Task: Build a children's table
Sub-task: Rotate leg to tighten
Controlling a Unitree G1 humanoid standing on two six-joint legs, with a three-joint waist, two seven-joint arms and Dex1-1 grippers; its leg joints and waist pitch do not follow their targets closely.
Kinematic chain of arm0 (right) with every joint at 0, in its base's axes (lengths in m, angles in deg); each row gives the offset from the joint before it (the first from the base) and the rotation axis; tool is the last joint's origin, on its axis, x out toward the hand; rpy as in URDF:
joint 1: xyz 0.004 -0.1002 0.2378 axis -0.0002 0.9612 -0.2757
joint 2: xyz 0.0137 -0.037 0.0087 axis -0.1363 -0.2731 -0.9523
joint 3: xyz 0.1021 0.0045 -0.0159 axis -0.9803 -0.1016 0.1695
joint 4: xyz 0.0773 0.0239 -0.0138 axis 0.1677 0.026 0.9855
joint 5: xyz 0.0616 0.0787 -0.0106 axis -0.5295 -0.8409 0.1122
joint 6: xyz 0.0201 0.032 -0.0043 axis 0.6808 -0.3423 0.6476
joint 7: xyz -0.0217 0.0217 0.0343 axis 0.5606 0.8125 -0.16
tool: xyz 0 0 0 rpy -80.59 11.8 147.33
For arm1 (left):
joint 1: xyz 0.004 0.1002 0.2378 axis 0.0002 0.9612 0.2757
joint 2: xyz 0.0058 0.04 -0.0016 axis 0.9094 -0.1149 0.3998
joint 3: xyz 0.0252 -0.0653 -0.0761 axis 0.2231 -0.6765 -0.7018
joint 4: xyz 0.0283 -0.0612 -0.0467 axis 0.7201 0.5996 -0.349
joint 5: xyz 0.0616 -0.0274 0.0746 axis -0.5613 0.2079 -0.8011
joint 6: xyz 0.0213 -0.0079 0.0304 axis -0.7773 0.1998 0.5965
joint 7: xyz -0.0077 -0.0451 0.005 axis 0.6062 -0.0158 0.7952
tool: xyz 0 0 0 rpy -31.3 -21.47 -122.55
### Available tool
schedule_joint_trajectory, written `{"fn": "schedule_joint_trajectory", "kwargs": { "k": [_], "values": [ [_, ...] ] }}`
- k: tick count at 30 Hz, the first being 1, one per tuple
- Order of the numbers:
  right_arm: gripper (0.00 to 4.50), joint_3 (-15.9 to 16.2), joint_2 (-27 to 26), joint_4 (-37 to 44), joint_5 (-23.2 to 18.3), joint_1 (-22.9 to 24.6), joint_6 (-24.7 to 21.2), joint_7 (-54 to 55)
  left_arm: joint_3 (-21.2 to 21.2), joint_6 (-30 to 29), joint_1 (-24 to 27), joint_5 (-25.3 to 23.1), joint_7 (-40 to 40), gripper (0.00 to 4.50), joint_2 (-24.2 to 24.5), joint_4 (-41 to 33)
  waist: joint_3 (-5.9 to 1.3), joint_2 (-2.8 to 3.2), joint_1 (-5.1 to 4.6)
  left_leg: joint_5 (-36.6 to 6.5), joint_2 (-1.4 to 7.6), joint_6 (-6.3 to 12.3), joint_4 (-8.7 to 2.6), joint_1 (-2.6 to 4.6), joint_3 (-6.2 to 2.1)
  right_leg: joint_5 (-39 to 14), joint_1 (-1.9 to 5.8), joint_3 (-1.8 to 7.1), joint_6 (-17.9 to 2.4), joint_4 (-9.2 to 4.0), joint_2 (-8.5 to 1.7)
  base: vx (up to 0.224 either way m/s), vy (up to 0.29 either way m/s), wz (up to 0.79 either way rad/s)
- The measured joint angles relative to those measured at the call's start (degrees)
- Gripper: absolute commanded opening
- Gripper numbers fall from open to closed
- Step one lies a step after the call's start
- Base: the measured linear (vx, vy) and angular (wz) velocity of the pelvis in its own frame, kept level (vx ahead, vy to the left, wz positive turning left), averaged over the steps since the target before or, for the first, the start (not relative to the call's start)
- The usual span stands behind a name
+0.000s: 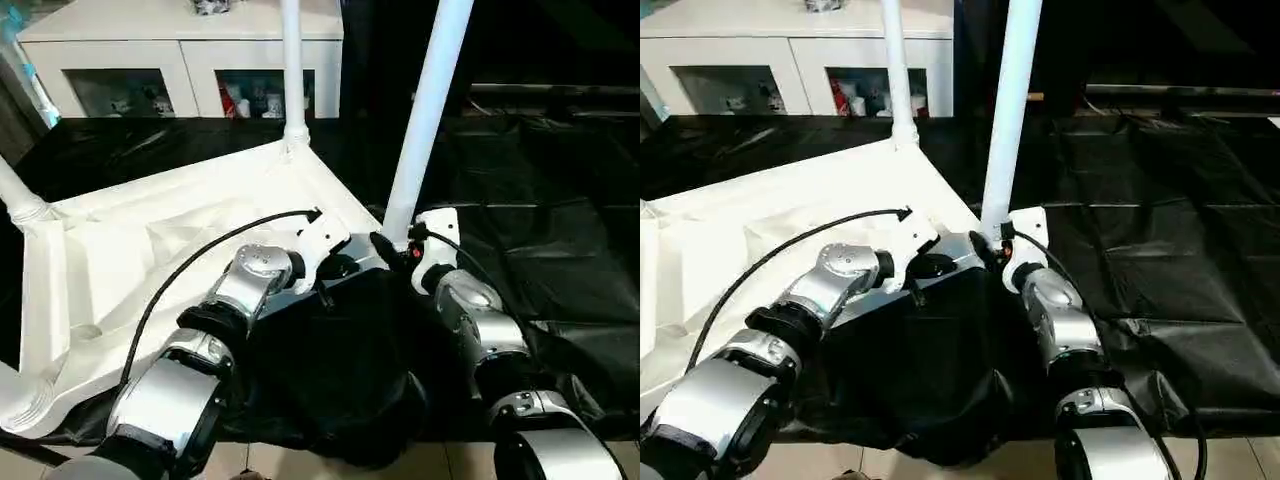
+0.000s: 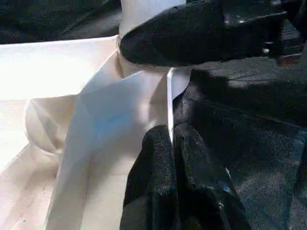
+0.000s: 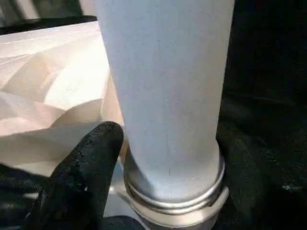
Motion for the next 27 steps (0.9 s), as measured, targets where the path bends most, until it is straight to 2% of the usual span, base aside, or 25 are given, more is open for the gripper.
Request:
{"fn": "schedule_joint_trajectory", "kwargs": {
  "k": [6, 12, 15, 17, 18, 27],
  "values": [
    [3.41, 2.98, 6.44, 3.17, -1.06, 2.50, -0.73, -15.02, 0.17, 2.37, 1.18, 1.17, -8.32, 0.00, 2.98, -0.99, 0.04, 0.05, 0.34, 0.06, 0.05, 0.15, -0.05, -0.14, 0.00, -0.10, -0.12, -0.07, -0.01, 0.00, 0.04, 0.000, 0.000, 0.00],
    [3.41, 4.96, 11.76, 7.55, -3.35, 5.24, -4.26, -28.64, 1.06, 2.83, 3.56, 2.24, -17.71, 0.00, 5.60, -4.63, 0.07, 0.12, 1.56, 0.02, 0.06, 0.14, -0.02, -0.15, 0.00, -0.10, -0.12, -0.07, -0.01, -0.01, 0.03, 0.000, 0.000, 0.00],
    [3.41, 5.49, 13.13, 9.26, -4.06, 5.90, -5.76, -32.83, 1.18, 2.89, 4.03, 2.46, -21.08, 0.00, 6.13, -5.38, 0.10, 0.17, 1.82, -0.01, 0.05, 0.09, -0.02, -0.17, 0.00, -0.10, -0.13, -0.07, -0.01, -0.01, 0.02, 0.000, 0.000, 0.00],
    [3.41, 5.66, 13.45, 9.54, -4.14, 5.90, -6.12, -34.15, 1.31, 3.27, 4.12, 2.61, -22.23, 0.00, 6.43, -5.39, 0.11, 0.18, 1.94, -0.02, 0.05, 0.07, -0.02, -0.17, 0.00, -0.11, -0.13, -0.07, -0.01, -0.01, 0.02, 0.000, 0.000, 0.00],
    [3.16, 5.79, 13.71, 9.72, -4.17, 5.97, -6.22, -34.72, 1.52, 3.49, 4.28, 2.75, -22.66, 0.00, 6.65, -5.58, 0.11, 0.18, 1.99, -0.02, 0.05, 0.07, -0.02, -0.17, 0.00, -0.11, -0.13, -0.07, -0.01, -0.01, 0.02, 0.000, 0.000, 0.00],
    [2.64, 6.01, 13.95, 11.32, -4.93, 6.86, -7.82, -36.44, 1.65, 3.55, 4.98, 2.81, -24.31, 0.00, 7.08, -6.68, 0.11, 0.18, 2.26, -0.02, 0.05, 0.06, -0.02, -0.17, 0.00, -0.11, -0.13, -0.07, 0.00, -0.02, 0.01, 0.000, 0.000, 0.00]
  ]
}}
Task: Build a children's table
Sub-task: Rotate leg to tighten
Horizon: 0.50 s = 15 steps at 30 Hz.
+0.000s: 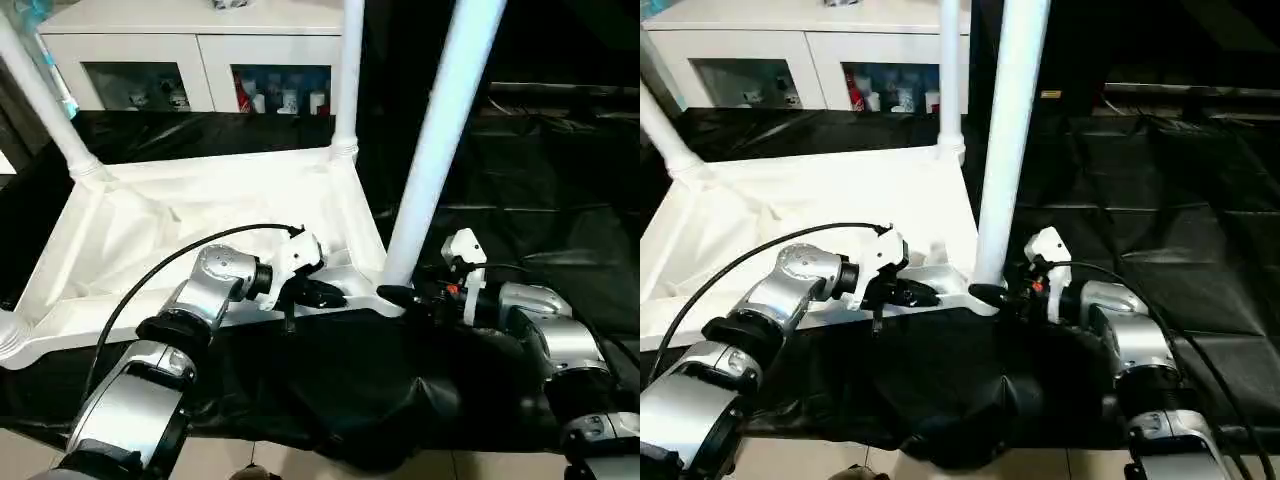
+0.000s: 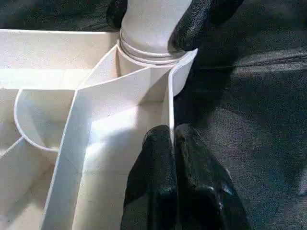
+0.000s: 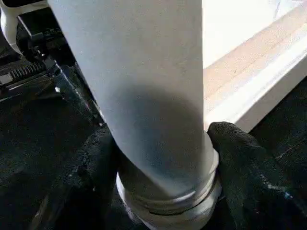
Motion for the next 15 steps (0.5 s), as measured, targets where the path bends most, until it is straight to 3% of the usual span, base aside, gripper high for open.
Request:
{"fn": "schedule_joint_trajectory", "kwargs": {
  "k": [7, 15],
  "values": [
    [2.59, -0.23, -0.34, 0.31, -0.27, 0.66, 0.16, 0.78, 0.02, -0.01, 0.04, -0.16, 0.38, 0.00, -0.12, 0.01, 0.00, 0.01, 0.06, 0.00, 0.00, 0.00, 0.00, 0.01, 0.00, -0.01, 0.00, 0.00, 0.01, 0.00, 0.00, 0.000, 0.000, 0.00],
    [2.57, -4.77, -9.07, -4.75, 1.79, -1.53, 3.61, 25.17, -1.25, -1.49, -3.66, -1.95, 16.74, 0.00, -4.99, 6.16, -0.06, 0.05, -0.91, 0.07, -0.04, -0.10, 0.10, 0.36, 0.00, -0.01, 0.27, 0.06, 0.16, 0.02, -0.02, 0.000, 0.000, 0.00]
  ]
}}
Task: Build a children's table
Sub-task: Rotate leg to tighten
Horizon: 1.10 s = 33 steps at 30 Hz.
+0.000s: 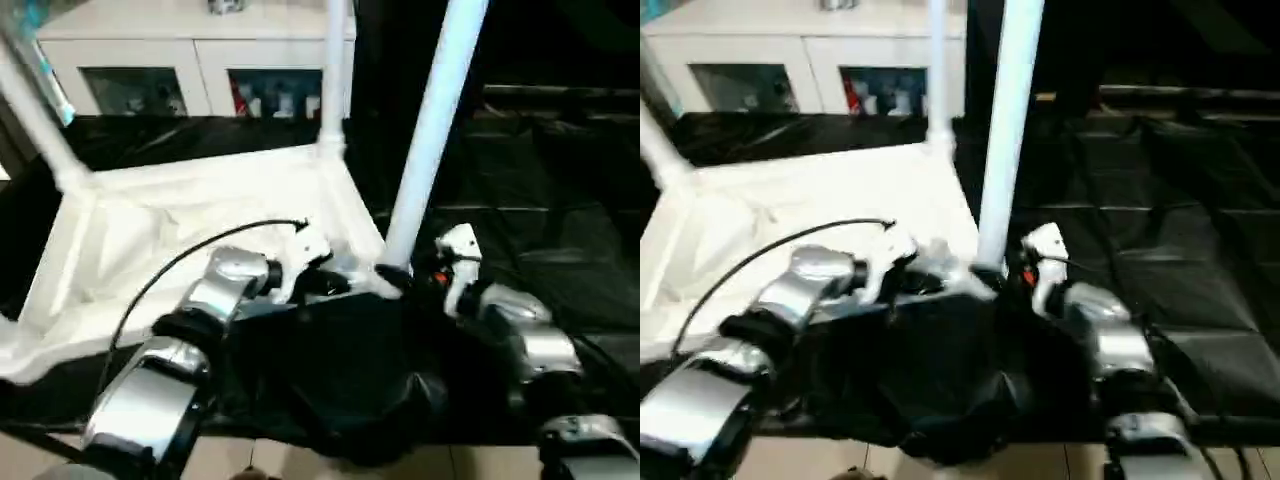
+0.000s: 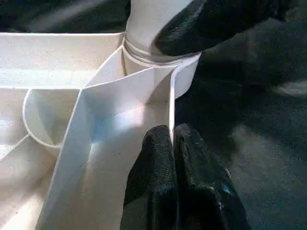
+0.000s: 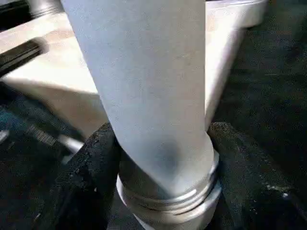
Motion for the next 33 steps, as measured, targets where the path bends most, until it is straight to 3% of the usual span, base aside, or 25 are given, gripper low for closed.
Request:
{"fn": "schedule_joint_trajectory", "kwargs": {
  "k": [4, 8, 9, 11, 14, 18, 24, 28, 33],
  "values": [
    [2.57, -1.98, -4.03, -3.44, 0.61, -3.06, 0.47, 11.55, -0.30, -0.73, -1.71, -0.92, 6.93, 0.00, -2.59, 2.11, 0.00, 0.01, -0.46, 0.00, -0.02, -0.01, -0.03, -0.03, 0.00, 0.06, -0.03, 0.02, -0.07, 0.00, 0.00, 0.000, 0.000, 0.00],
    [2.57, -2.38, -5.63, -5.97, 1.58, -5.29, 1.58, 16.35, -0.74, -0.96, -3.03, -0.96, 9.93, 0.00, -3.70, 4.02, 0.00, 0.02, -1.06, -0.01, -0.02, -0.02, -0.13, -0.08, 0.00, 0.11, -0.08, 0.01, -0.18, -0.02, 0.01, 0.000, 0.000, 0.00],
    [3.13, -2.38, -5.62, -6.29, 1.68, -5.35, 2.56, 15.99, -0.84, -0.95, -3.06, -0.96, 9.91, 0.00, -3.72, 4.13, -0.01, 0.03, -1.09, -0.02, -0.02, -0.02, -0.15, -0.09, 0.00, 0.10, -0.08, 0.01, -0.16, -0.03, 0.01, 0.000, 0.000, 0.00],
    [3.27, -2.39, -5.52, -6.52, 1.69, -5.30, 3.16, 15.44, -0.98, -0.94, -3.06, -0.96, 9.67, 0.00, -3.71, 4.14, 0.00, 0.05, -1.12, -0.02, -0.03, -0.01, -0.15, -0.12, 0.00, 0.10, -0.09, 0.01, -0.16, -0.04, 0.01, 0.000, 0.000, 0.00],
    [3.40, -2.37, -3.86, -6.14, 1.33, -4.66, 3.05, 9.89, -0.98, -0.65, -3.08, -0.95, 8.16, 0.00, -3.36, 4.13, 0.00, 0.04, -1.07, -0.03, -0.03, 0.02, -0.15, -0.17, 0.00, 0.10, -0.09, 0.00, -0.17, -0.07, 0.00, 0.000, 0.000, 0.00],
    [3.40, 0.04, 0.67, -3.98, 1.59, -2.88, 3.17, 0.82, -0.96, 0.30, -2.98, -0.82, 3.33, 0.00, -2.15, 4.11, 0.01, 0.03, -0.63, -0.04, -0.01, 0.13, -0.13, -0.27, 0.00, 0.10, -0.16, -0.03, -0.16, -0.12, 0.01, 0.000, 0.000, 0.00],
    [3.40, 0.08, 0.73, -3.96, 1.59, -2.86, 3.19, 0.35, -0.96, 0.32, -2.98, -0.83, 2.88, 0.00, -1.97, 4.11, 0.01, 0.03, -0.61, -0.06, 0.00, 0.09, -0.13, -0.27, 0.00, 0.10, -0.19, -0.04, -0.17, -0.10, 0.02, 0.000, 0.000, 0.00],
    [3.40, 4.09, 9.50, 2.02, -1.09, 0.60, -0.94, -18.41, 0.30, 1.97, 0.66, 1.46, -9.85, 0.00, 2.41, -0.91, 0.06, -0.08, 0.26, 0.01, 0.05, 0.46, -0.16, -0.35, 0.00, -0.03, -0.20, -0.07, -0.12, -0.17, 0.04, 0.000, 0.000, 0.00],
    [3.40, 5.57, 9.78, 2.62, -1.40, 0.74, -1.28, -24.97, 1.21, 2.65, 1.82, 1.76, -16.53, 0.00, 4.52, -2.69, 0.06, -0.07, 0.72, 0.02, 0.02, 0.45, -0.07, -0.40, 0.01, -0.01, -0.25, -0.09, -0.13, -0.09, -0.01, 0.000, 0.000, 0.00]
  ]
}}
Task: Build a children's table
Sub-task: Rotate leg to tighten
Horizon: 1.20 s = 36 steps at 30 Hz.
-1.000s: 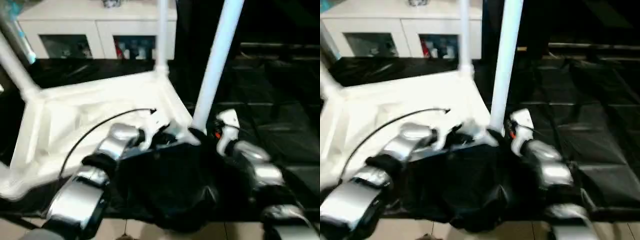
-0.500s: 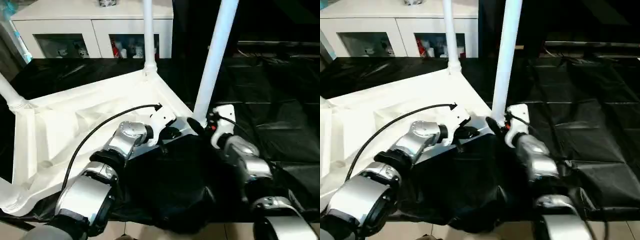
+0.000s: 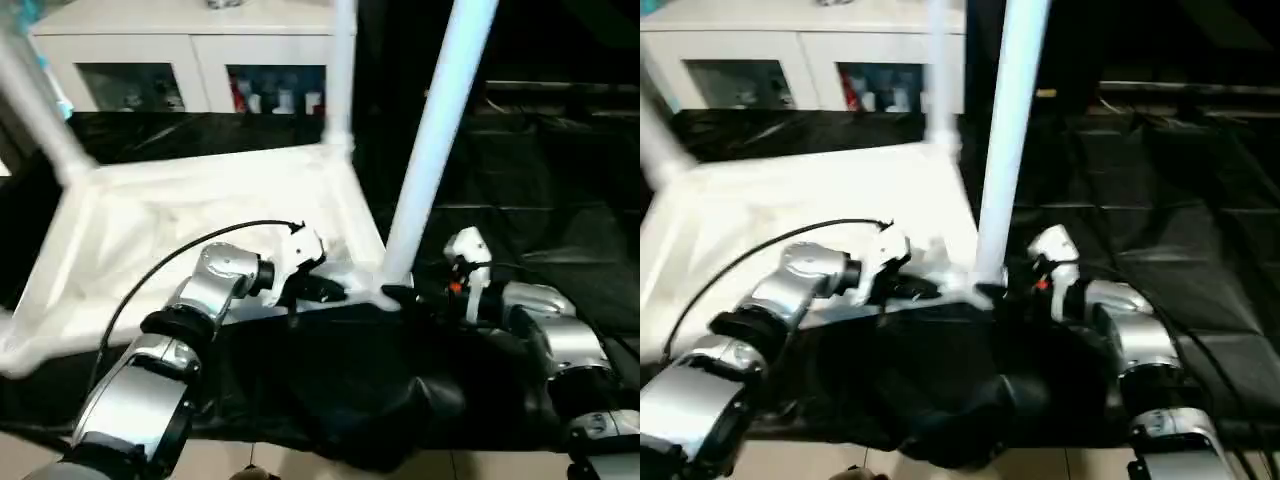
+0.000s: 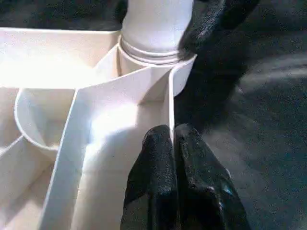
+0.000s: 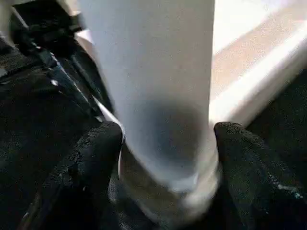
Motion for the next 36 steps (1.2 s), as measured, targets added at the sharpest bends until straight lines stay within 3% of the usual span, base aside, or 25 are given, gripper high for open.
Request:
{"fn": "schedule_joint_trajectory", "kwargs": {
  "k": [6, 16, 20, 24, 31, 36],
  "values": [
    [3.40, 1.08, 0.46, 0.52, -0.17, -0.01, -0.09, -2.11, 0.08, -0.18, 0.99, 0.10, -2.01, 0.00, 0.83, -1.83, 0.03, -0.07, -0.01, -0.15, -0.06, -0.16, 0.00, 0.00, 0.04, -0.01, 0.00, 0.02, 0.02, -0.01, -0.08, 0.000, 0.000, 0.00],
    [2.65, 0.92, 0.28, 0.65, -0.84, 0.01, -1.49, -3.52, 0.08, -0.71, 1.79, 0.31, -3.17, 0.00, 1.43, -3.27, 0.03, -0.08, 0.02, -0.04, -0.05, 0.05, -0.02, -0.03, 0.04, -0.05, -0.03, 0.00, 0.03, 0.00, -0.06, 0.000, 0.000, 0.00],
    [2.60, 0.62, -0.44, 0.65, -0.86, 0.36, -1.02, -2.75, 0.09, -0.86, 1.94, 0.11, -2.19, 0.00, 1.30, -3.57, 0.02, -0.09, 0.06, -0.04, -0.04, 0.05, -0.02, -0.02, 0.04, -0.05, -0.03, 0.00, 0.04, 0.01, -0.05, 0.000, 0.000, 0.00],
    [2.57, -2.08, -5.00, -3.99, 0.00, -1.00, 2.43, 9.11, -0.65, -0.90, 1.08, -0.78, 7.01, 0.00, -0.30, -1.48, -0.05, -0.21, -0.48, -0.10, -0.05, -0.34, 0.06, 0.24, 0.04, 0.03, 0.10, 0.03, -0.03, 0.16, -0.06, 0.000, 0.000, 0.00],
    [2.56, -6.05, -12.77, -9.40, 1.71, -5.14, 4.50, 33.26, -1.76, -3.67, -2.42, -2.74, 22.49, 0.00, -5.87, 3.03, -0.03, -0.28, -1.50, -0.02, -0.05, -0.44, 0.12, 0.34, 0.04, 0.10, 0.15, 0.07, 0.10, 0.13, -0.07, 0.000, 0.000, 0.00],
    [2.56, -7.13, -15.58, -11.73, 3.10, -7.05, 6.43, 41.85, -2.28, -4.68, -3.41, -2.72, 27.56, 0.00, -8.12, 4.30, -0.07, -0.21, -1.84, -0.05, -0.08, -0.44, -0.03, 0.30, 0.03, 0.17, 0.14, 0.07, -0.04, 0.07, -0.07, 0.000, 0.000, 0.00]
  ]
}}
